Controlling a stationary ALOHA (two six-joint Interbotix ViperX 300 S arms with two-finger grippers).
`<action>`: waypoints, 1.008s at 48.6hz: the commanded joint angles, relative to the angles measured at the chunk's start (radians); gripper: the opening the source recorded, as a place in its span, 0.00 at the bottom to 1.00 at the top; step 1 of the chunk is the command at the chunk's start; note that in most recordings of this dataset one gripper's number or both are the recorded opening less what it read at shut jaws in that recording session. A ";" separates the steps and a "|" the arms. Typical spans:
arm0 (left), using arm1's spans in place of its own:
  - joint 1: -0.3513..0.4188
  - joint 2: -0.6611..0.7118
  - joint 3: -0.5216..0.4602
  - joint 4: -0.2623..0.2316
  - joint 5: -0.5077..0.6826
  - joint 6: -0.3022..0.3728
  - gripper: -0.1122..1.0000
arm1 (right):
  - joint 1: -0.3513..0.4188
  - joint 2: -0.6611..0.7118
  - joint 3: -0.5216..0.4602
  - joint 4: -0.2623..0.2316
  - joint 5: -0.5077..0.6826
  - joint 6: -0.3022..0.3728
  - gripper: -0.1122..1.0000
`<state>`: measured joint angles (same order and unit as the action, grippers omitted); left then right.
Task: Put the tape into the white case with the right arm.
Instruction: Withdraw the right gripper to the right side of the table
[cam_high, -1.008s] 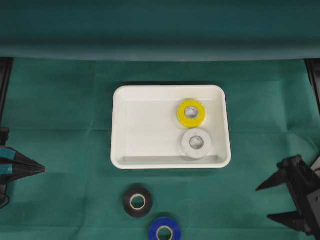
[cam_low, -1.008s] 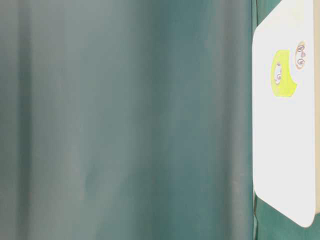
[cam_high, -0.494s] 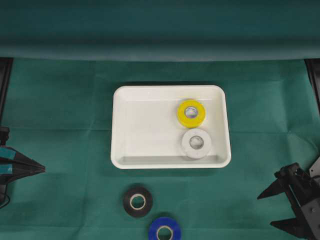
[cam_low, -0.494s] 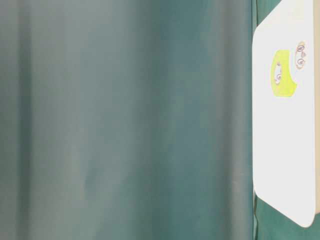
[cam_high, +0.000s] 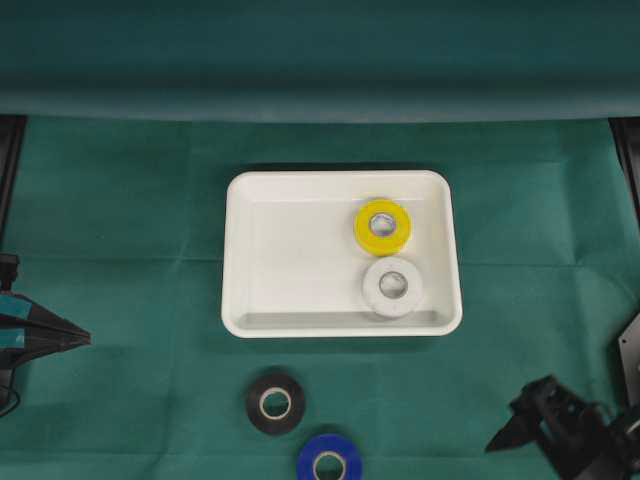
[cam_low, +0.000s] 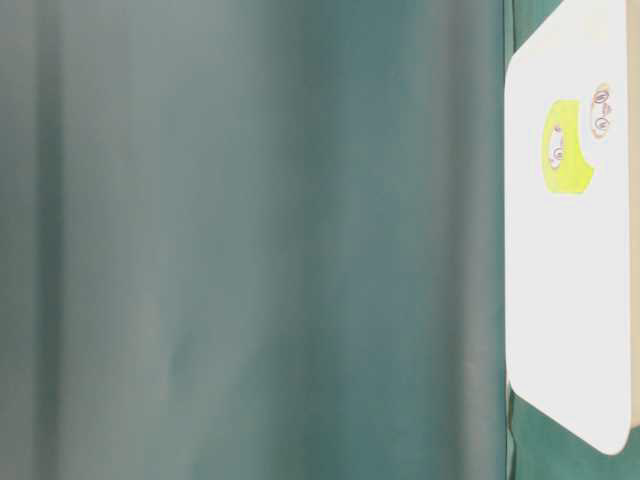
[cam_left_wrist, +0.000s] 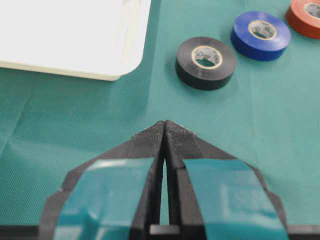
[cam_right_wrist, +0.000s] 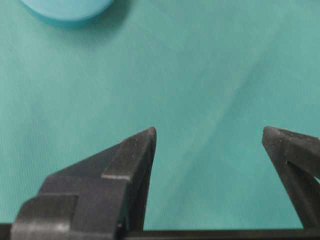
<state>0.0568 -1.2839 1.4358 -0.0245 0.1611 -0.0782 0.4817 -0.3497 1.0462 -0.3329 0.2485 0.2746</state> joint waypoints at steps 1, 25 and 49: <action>0.003 0.008 -0.012 0.000 -0.009 0.000 0.10 | 0.018 0.055 -0.064 0.006 -0.014 0.000 0.63; 0.003 -0.003 -0.011 0.000 -0.009 0.000 0.10 | 0.109 0.295 -0.287 0.031 -0.012 0.003 0.62; 0.003 -0.021 -0.005 0.000 -0.008 0.000 0.10 | 0.133 0.353 -0.341 0.046 -0.005 0.044 0.62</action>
<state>0.0568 -1.3131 1.4404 -0.0245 0.1611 -0.0782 0.6029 0.0092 0.7256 -0.2899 0.2454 0.3175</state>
